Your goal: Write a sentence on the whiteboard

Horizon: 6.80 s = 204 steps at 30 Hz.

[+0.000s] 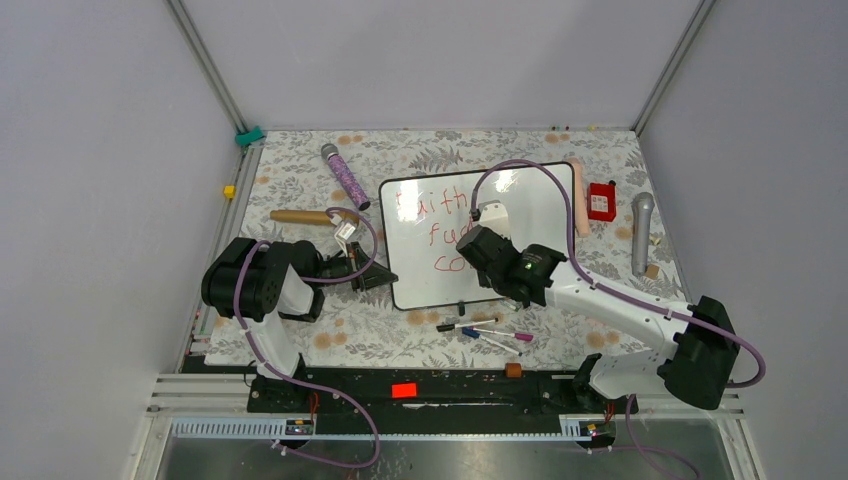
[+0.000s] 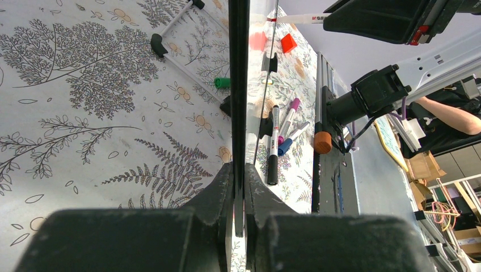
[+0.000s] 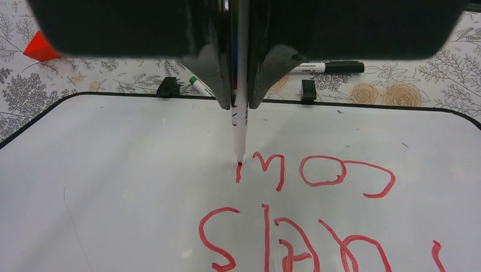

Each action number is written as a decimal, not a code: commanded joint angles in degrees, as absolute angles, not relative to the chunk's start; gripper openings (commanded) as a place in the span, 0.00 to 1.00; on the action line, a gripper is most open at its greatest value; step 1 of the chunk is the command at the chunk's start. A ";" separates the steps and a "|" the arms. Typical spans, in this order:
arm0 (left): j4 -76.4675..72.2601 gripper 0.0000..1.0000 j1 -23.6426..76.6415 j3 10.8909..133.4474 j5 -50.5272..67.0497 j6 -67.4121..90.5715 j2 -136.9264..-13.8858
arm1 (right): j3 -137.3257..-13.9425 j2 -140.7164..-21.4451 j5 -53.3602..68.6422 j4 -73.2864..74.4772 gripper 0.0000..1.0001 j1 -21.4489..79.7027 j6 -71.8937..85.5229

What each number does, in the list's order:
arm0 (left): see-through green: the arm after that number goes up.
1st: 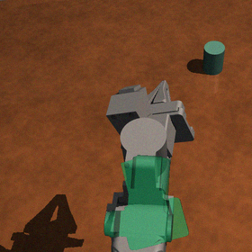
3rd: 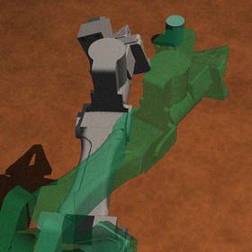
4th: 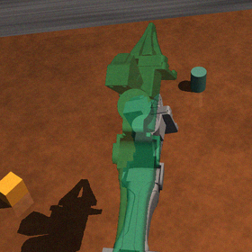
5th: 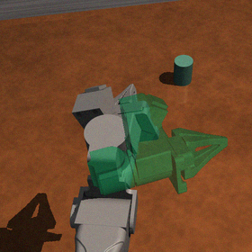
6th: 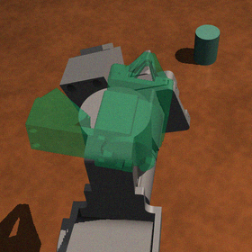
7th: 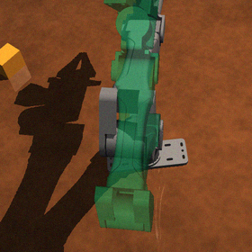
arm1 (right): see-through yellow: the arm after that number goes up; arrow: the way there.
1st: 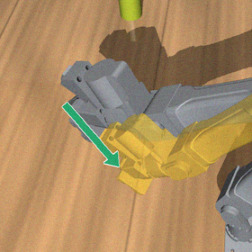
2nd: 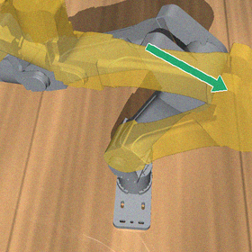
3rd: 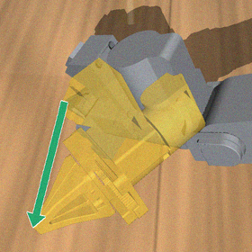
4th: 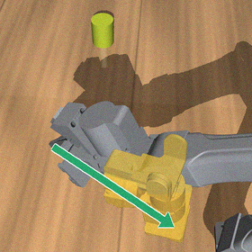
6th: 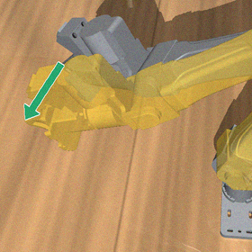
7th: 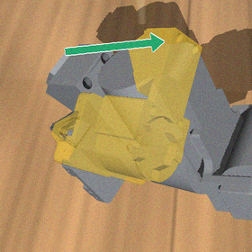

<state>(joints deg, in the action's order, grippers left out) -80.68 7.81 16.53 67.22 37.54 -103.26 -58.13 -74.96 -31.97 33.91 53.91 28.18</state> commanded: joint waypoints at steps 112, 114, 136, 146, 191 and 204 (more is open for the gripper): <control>-84.55 0.00 8.01 17.54 68.55 36.93 -103.41 | -59.52 -71.75 -36.18 33.79 0.00 47.38 23.79; -84.55 0.00 8.03 17.50 68.55 36.96 -103.42 | -59.76 -71.93 -35.95 33.66 0.00 47.28 23.73; -84.55 0.00 8.04 17.50 68.55 37.00 -103.35 | -53.47 -66.04 -33.84 35.27 0.00 47.29 26.53; -84.54 0.00 7.96 17.58 68.58 37.00 -103.45 | -54.06 -61.21 -36.26 36.88 0.00 46.49 25.36; -84.56 0.00 8.03 17.58 68.63 37.00 -103.44 | -50.23 -63.76 -28.23 33.52 0.00 41.20 25.98; -84.62 0.00 8.02 17.54 68.58 36.91 -103.44 | -54.73 -66.39 -34.35 34.34 0.00 40.57 24.02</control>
<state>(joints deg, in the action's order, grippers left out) -80.71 7.84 16.53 67.29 37.56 -103.26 -51.70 -65.25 -30.72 34.85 41.50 24.75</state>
